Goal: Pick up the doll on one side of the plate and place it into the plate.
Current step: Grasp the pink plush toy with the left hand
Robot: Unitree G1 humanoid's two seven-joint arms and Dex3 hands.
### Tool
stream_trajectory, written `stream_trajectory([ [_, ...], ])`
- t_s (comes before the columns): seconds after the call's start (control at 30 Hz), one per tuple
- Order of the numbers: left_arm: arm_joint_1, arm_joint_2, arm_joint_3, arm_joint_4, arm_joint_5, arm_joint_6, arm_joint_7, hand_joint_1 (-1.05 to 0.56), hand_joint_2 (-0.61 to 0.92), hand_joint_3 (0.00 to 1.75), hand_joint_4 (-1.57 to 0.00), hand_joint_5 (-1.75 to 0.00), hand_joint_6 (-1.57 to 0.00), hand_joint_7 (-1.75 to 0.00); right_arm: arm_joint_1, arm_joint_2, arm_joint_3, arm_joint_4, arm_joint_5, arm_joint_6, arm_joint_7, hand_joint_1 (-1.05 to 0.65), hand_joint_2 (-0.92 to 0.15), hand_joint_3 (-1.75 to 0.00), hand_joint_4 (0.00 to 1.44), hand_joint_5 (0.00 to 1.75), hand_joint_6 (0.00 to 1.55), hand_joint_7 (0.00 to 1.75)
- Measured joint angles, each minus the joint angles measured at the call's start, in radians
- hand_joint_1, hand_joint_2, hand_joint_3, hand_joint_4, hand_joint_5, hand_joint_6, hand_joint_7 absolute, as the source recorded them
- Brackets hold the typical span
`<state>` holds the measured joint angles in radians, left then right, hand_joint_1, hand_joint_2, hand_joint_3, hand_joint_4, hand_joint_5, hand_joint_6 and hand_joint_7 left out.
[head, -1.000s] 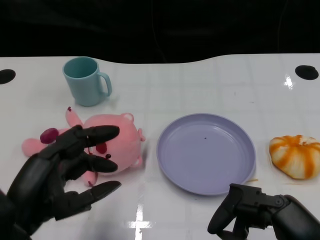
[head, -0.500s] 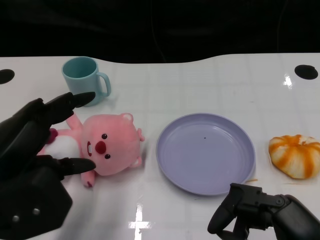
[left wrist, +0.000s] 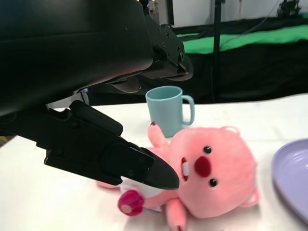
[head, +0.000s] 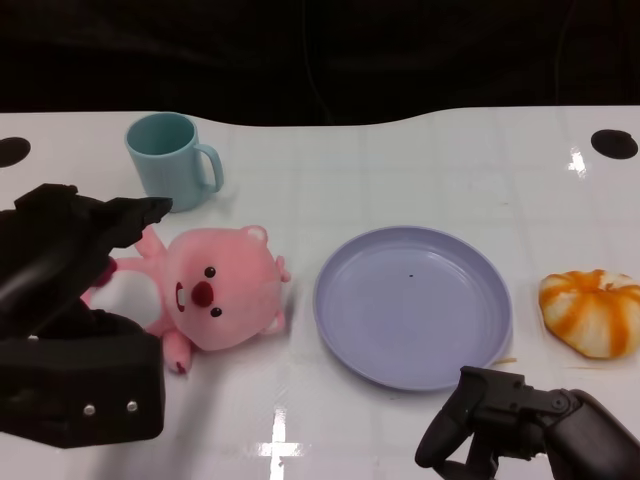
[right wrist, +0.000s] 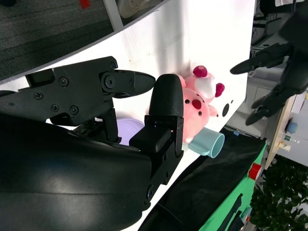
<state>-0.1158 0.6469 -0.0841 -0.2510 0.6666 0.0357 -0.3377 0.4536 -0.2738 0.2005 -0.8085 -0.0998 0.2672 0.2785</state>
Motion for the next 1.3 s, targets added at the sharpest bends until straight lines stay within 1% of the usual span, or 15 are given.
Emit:
stream_trajectory([
  [0.23,-0.115,0.0,-0.103,0.179,0.1,-0.01,-0.009,-0.72,0.9,0.0,-0.07,-0.5,-0.26,-0.01,0.002,0.001,0.002,-0.002,0.0,0.003,-0.002,-0.26,-0.92,-0.33,0.68,1.57,0.61,1.29],
  [0.37,-0.178,-0.018,-0.158,0.294,0.13,-0.021,0.004,-0.71,0.89,0.0,-0.07,-0.5,-0.29,-0.02,0.006,0.001,0.003,-0.005,0.0,0.004,-0.003,-0.26,-0.92,-0.33,0.68,1.57,0.6,1.29],
  [0.43,-0.199,-0.034,-0.182,0.353,0.146,-0.029,0.031,-0.71,0.89,0.0,-0.07,-0.49,-0.3,-0.02,0.007,0.0,0.003,-0.007,0.0,0.004,-0.003,-0.25,-0.92,-0.33,0.68,1.57,0.6,1.28],
  [0.57,-0.245,-0.07,-0.231,0.474,0.175,-0.022,0.068,-0.69,0.9,0.0,-0.14,-0.34,-0.3,0.0,0.012,0.0,0.003,-0.009,0.0,0.004,-0.003,-0.25,-0.92,-0.33,0.68,1.57,0.6,1.28],
  [0.83,-0.358,-0.121,-0.315,0.706,0.203,-0.027,0.122,-0.72,0.92,0.03,-0.15,-0.26,-0.29,0.0,0.024,-0.001,0.002,-0.028,0.0,0.006,-0.003,-0.26,-0.92,-0.33,0.68,1.56,0.6,1.28],
  [1.03,-0.47,-0.188,-0.358,0.92,0.185,-0.031,0.148,-0.7,0.92,0.02,-0.23,-0.18,-0.34,-0.01,0.031,-0.004,0.0,-0.037,0.001,0.014,-0.002,-0.26,-0.92,-0.33,0.67,1.56,0.6,1.27],
  [1.17,-0.534,-0.221,-0.375,1.06,0.15,-0.055,0.162,-0.63,0.92,0.03,-0.26,-0.14,-0.36,-0.01,0.038,-0.005,-0.003,-0.039,0.002,0.015,-0.001,-0.27,-0.92,-0.33,0.68,1.56,0.6,1.27],
  [1.23,-0.56,-0.231,-0.382,1.116,0.137,-0.073,0.165,-0.58,0.92,0.02,-0.3,-0.13,-0.4,-0.02,0.042,-0.005,-0.004,-0.04,0.004,0.016,0.001,-0.27,-0.92,-0.33,0.68,1.56,0.6,1.27],
  [1.27,-0.572,-0.236,-0.387,1.139,0.129,-0.082,0.167,-0.55,0.92,0.02,-0.33,-0.11,-0.42,-0.02,0.043,-0.005,-0.005,-0.041,0.005,0.016,0.002,-0.27,-0.92,-0.33,0.68,1.56,0.6,1.27],
  [1.3,-0.584,-0.243,-0.389,1.163,0.118,-0.087,0.171,-0.5,0.92,0.02,-0.41,-0.1,-0.49,-0.02,0.044,-0.006,-0.006,-0.042,0.007,0.016,0.003,-0.28,-0.92,-0.33,0.68,1.56,0.6,1.27],
])
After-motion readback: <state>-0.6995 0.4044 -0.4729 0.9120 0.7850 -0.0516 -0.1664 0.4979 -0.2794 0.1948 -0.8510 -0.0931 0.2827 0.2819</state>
